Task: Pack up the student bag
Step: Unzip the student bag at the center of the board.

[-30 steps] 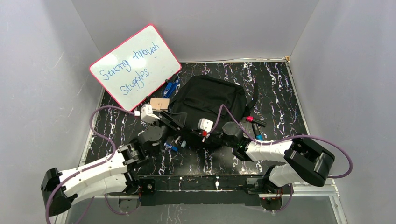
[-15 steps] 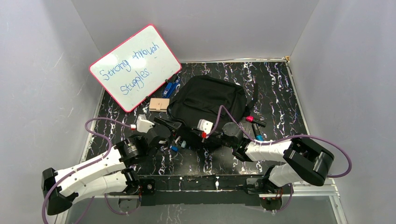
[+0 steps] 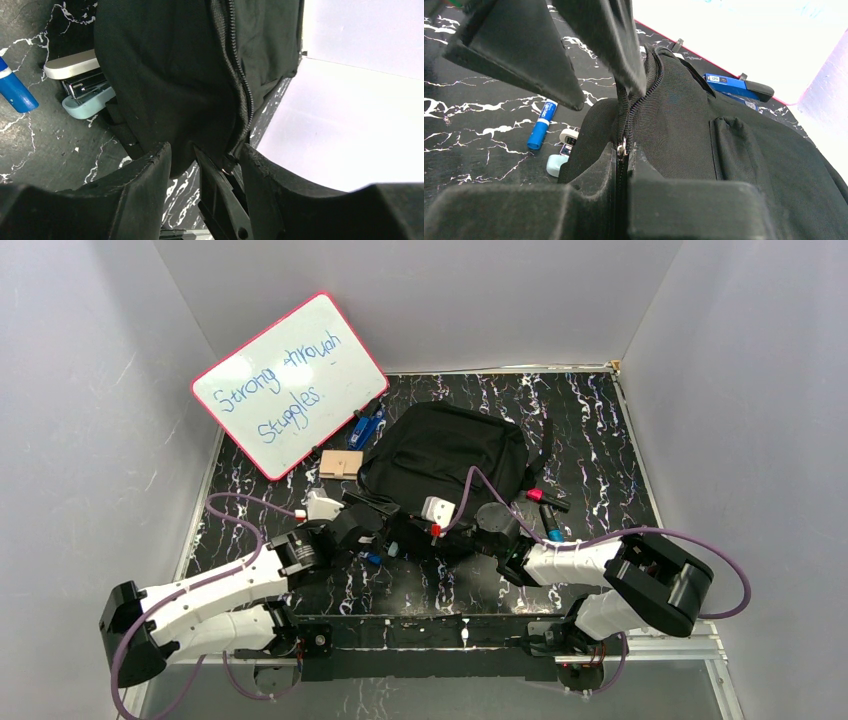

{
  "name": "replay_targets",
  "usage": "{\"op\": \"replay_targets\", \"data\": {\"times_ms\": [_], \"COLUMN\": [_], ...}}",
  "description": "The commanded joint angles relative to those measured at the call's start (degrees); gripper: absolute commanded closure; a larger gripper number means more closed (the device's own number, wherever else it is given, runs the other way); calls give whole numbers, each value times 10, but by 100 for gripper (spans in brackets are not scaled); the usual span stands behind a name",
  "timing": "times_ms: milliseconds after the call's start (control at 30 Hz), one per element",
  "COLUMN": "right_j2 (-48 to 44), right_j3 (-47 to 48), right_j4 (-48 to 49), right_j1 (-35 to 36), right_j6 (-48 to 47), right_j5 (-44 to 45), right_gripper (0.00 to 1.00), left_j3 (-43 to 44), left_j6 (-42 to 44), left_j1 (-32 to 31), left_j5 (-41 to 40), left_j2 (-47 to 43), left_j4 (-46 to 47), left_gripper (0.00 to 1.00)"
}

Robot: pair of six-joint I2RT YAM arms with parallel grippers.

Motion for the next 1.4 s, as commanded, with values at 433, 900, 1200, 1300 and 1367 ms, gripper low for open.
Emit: {"op": "replay_targets", "data": {"times_ms": [433, 900, 1200, 1300, 1367], "right_j2": [-4, -13, -62, -83, -96], "right_j3": [1, -6, -24, -26, -26], "right_j4": [55, 45, -10, -36, -54], "right_j1": [3, 3, 4, 6, 6], "right_j6": [-5, -3, -14, -23, -29], "right_j5": [6, 8, 23, 27, 31], "right_gripper": [100, 83, 54, 53, 54], "left_j3": [16, 27, 59, 61, 65], "left_j6": [24, 98, 210, 232, 249], "left_j1": [-1, -1, -1, -1, -1], "left_j5": [-41, -69, -95, -90, -89], "left_j2": [18, 18, 18, 22, 27], "left_j4": [36, 63, 50, 57, 62], "left_gripper": [81, 100, 100, 100, 100]}}
